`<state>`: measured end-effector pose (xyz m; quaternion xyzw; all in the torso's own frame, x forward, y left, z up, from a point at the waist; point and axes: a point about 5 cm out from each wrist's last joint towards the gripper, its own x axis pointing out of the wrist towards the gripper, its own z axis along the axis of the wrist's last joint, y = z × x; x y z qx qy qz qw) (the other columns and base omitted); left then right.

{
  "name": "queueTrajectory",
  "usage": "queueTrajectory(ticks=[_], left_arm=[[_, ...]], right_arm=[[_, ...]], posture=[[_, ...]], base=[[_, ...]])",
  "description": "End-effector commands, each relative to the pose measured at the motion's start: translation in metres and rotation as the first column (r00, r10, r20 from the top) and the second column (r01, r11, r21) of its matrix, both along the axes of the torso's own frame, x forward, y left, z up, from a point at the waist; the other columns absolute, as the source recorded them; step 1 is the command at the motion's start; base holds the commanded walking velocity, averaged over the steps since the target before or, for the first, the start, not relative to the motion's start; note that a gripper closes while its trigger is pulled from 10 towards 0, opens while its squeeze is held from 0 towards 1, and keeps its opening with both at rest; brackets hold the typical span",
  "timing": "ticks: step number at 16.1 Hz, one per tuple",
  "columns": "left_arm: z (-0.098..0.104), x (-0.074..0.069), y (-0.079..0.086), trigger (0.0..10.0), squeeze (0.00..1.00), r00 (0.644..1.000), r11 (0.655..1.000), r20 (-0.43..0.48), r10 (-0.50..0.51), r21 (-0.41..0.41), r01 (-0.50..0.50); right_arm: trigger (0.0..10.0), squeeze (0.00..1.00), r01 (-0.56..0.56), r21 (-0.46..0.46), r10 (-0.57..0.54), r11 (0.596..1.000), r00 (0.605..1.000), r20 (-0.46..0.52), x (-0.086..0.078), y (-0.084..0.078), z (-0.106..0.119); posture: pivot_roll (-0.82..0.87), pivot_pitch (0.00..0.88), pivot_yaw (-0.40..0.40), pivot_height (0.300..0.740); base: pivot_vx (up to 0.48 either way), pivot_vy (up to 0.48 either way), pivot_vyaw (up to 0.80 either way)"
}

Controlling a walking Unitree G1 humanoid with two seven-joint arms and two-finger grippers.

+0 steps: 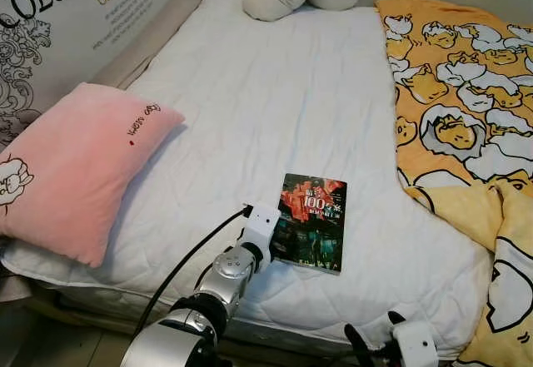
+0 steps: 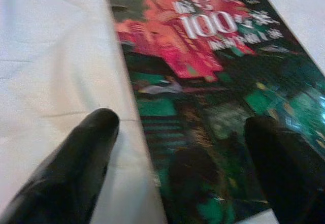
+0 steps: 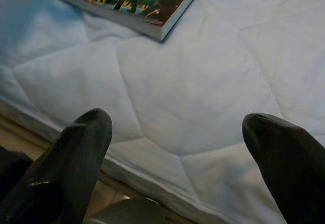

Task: Clean up the room

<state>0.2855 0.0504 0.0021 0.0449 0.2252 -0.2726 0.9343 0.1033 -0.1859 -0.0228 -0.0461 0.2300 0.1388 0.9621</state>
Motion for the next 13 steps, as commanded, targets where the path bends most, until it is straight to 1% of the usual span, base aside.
queueTrajectory(ticks=[1,3,5,6,7,8,9,10,11,12,13], left_arm=[[-0.005,-0.007,-0.005,10.0,1.00,0.999,1.000,-0.028,-0.030,0.003,0.030],[-0.011,-0.011,-0.003,10.0,1.00,0.997,1.000,-0.078,-0.007,-0.001,0.007],[-0.012,-0.012,-0.005,10.0,1.00,0.995,1.000,-0.095,-0.004,-0.002,0.004],[-0.011,-0.011,-0.006,10.0,0.00,0.994,1.000,-0.105,0.010,-0.008,-0.011],[-0.010,-0.006,-0.004,10.0,0.00,0.987,0.996,-0.140,0.081,-0.017,-0.085],[-0.009,-0.005,-0.004,10.0,0.00,0.984,0.995,-0.149,0.094,-0.024,-0.099],[-0.009,-0.005,-0.006,10.0,0.00,0.977,0.992,-0.185,0.104,-0.046,-0.114],[-0.010,-0.006,-0.009,10.0,0.00,0.971,0.991,-0.218,0.095,-0.072,-0.113],[-0.012,-0.010,-0.012,10.0,0.00,0.965,0.992,-0.252,0.075,-0.081,-0.099],[-0.017,-0.015,-0.014,10.0,0.00,0.957,0.995,-0.286,0.051,-0.066,-0.073],[-0.019,-0.017,-0.013,0.0,0.00,0.955,0.996,-0.291,0.062,-0.050,-0.080]], right_arm=[[10.0,0.00,-0.016,-0.011,0.016,1.000,1.000,0.009,-0.003,0.002,0.002],[10.0,0.00,0.002,0.001,-0.002,1.000,1.000,0.004,-0.004,0.002,0.003],[10.0,0.00,0.020,0.004,-0.020,1.000,1.000,0.003,-0.004,0.000,0.005],[10.0,0.00,0.024,0.005,-0.024,1.000,1.000,0.004,-0.004,0.000,0.006],[10.0,0.00,0.029,0.008,-0.029,1.000,1.000,0.005,-0.004,0.000,0.008],[10.0,0.00,0.029,0.008,-0.029,1.000,1.000,0.005,-0.004,0.001,0.009],[10.0,0.00,0.031,0.007,-0.031,0.999,0.999,0.006,-0.004,0.001,0.010],[10.0,0.00,0.038,0.004,-0.038,0.999,0.999,0.004,-0.003,0.001,0.011],[10.0,0.00,0.049,0.006,-0.049,0.999,0.999,0.002,-0.003,0.001,0.012],[10.0,0.00,0.055,0.006,-0.055,0.998,0.998,0.003,-0.002,0.000,0.014],[10.0,0.00,0.055,0.005,-0.055,0.998,0.998,0.005,0.000,0.000,0.015]], posture=[[-0.12,0.066,-0.007,0.732],[-0.13,0.074,-0.008,0.732],[-0.13,0.078,-0.011,0.732],[-0.14,0.082,-0.012,0.732],[-0.15,0.090,-0.016,0.732],[-0.15,0.090,-0.016,0.732],[-0.16,0.091,-0.017,0.732],[-0.17,0.092,-0.016,0.732],[-0.17,0.093,-0.014,0.732],[-0.17,0.094,-0.014,0.732],[-0.17,0.092,-0.012,0.732]], base=[[0.000,0.000,0.00],[0.000,0.000,0.00],[0.000,0.000,0.00],[0.000,0.000,0.00],[0.000,0.000,0.00],[0.000,0.000,0.00],[0.000,0.000,0.00],[0.000,0.000,0.00],[0.000,0.000,0.00],[0.000,0.000,0.00],[0.000,0.000,0.00]])
